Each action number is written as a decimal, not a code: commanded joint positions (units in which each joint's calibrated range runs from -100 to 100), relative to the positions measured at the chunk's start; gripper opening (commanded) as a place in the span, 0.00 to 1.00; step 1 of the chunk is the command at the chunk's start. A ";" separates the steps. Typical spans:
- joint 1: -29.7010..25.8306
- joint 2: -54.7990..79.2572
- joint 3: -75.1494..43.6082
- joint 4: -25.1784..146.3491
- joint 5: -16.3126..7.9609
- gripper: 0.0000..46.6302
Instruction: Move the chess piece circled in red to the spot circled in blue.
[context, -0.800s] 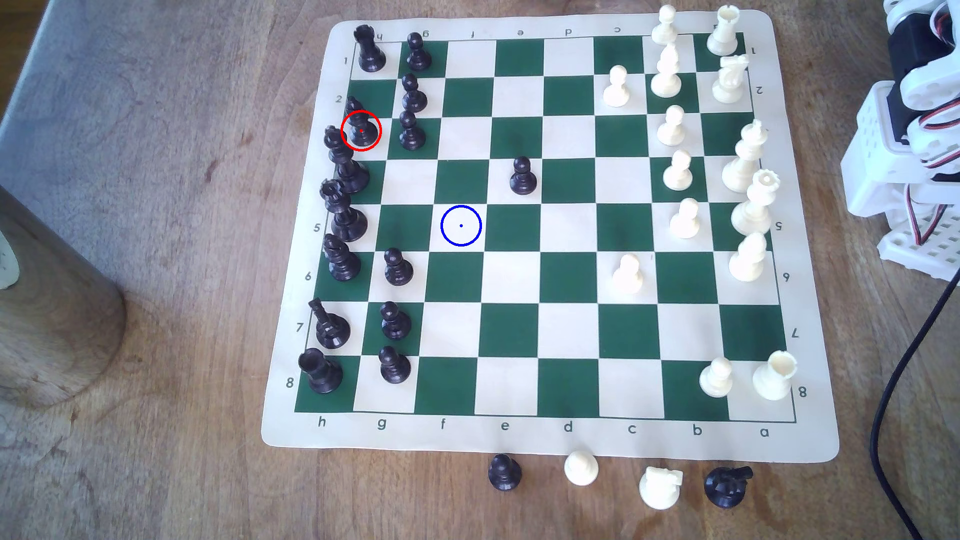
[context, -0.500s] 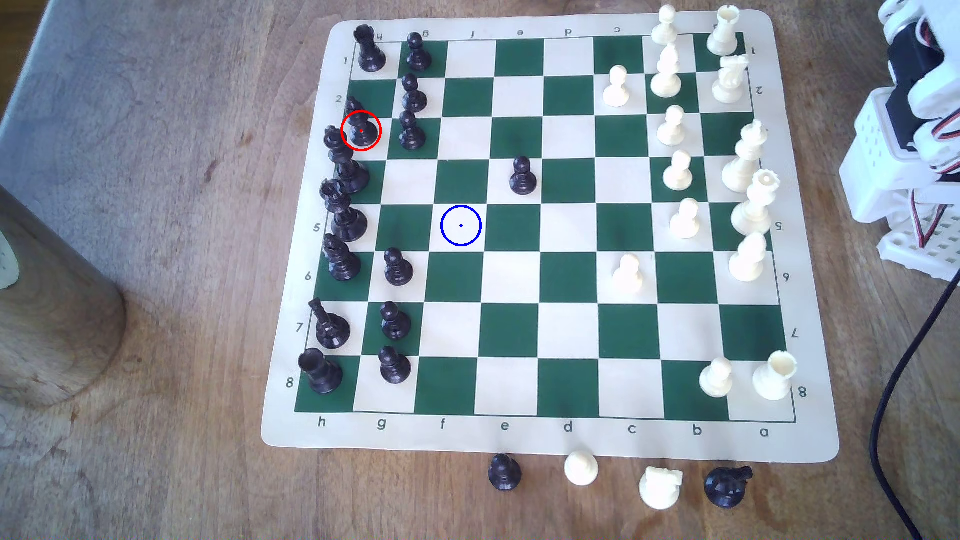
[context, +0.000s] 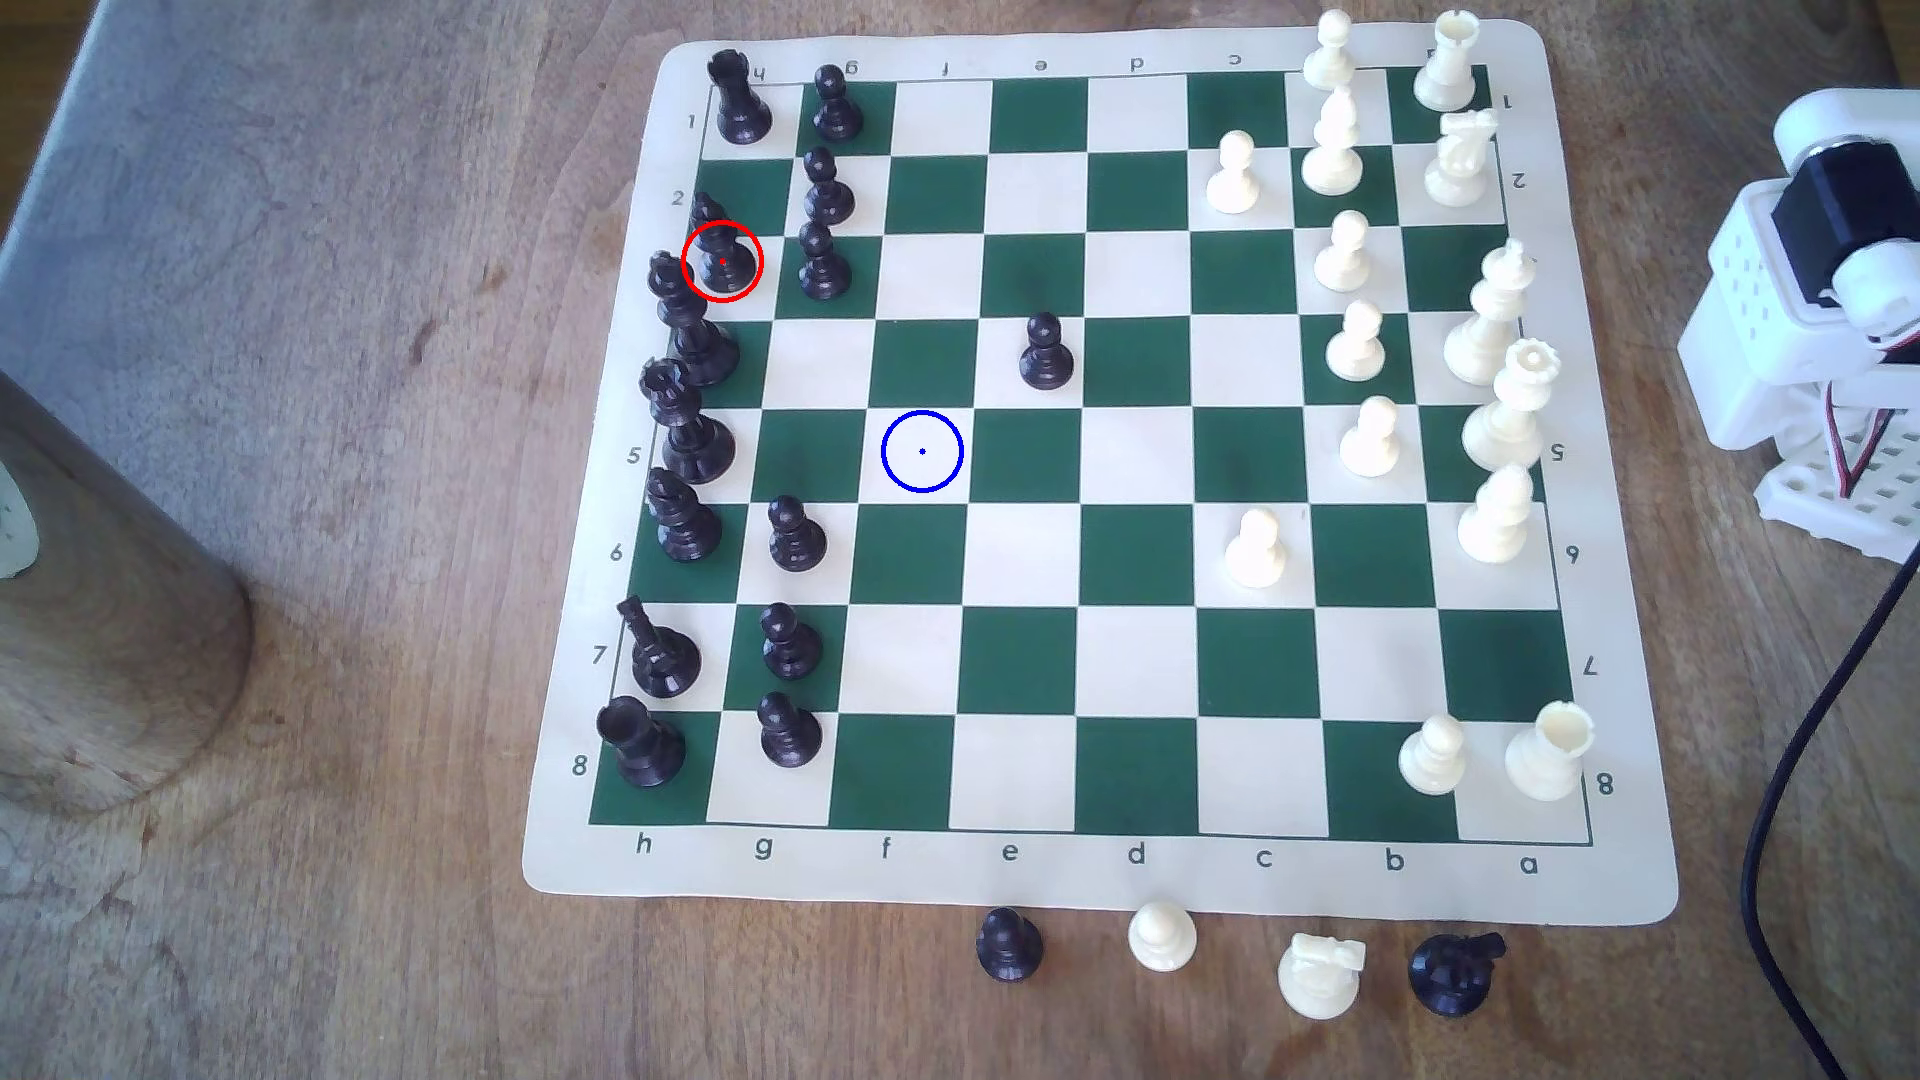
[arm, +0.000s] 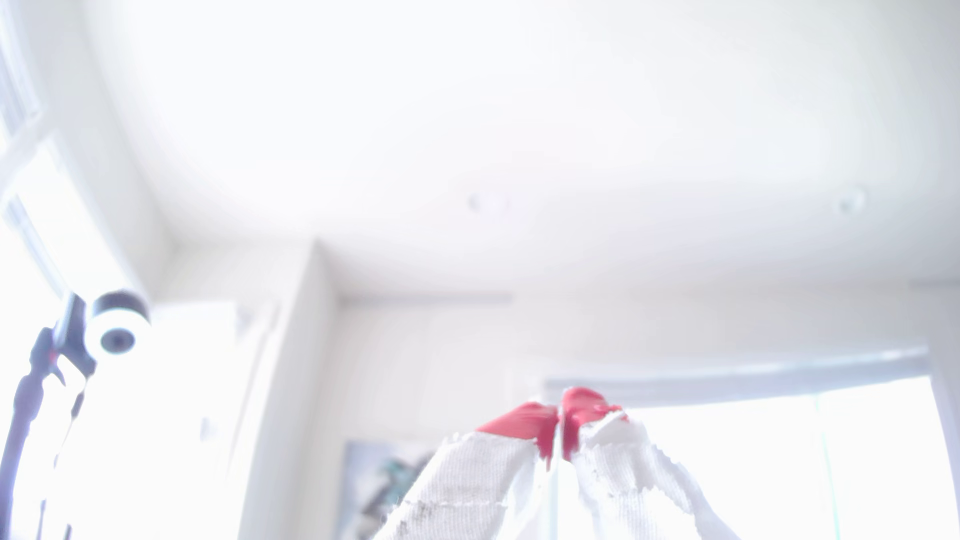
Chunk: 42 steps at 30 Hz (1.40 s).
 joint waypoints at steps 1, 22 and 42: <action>4.59 -0.11 -17.59 23.44 -0.34 0.00; 9.75 18.31 -30.19 84.04 -1.32 0.08; 11.24 77.65 -69.44 73.07 -6.74 0.12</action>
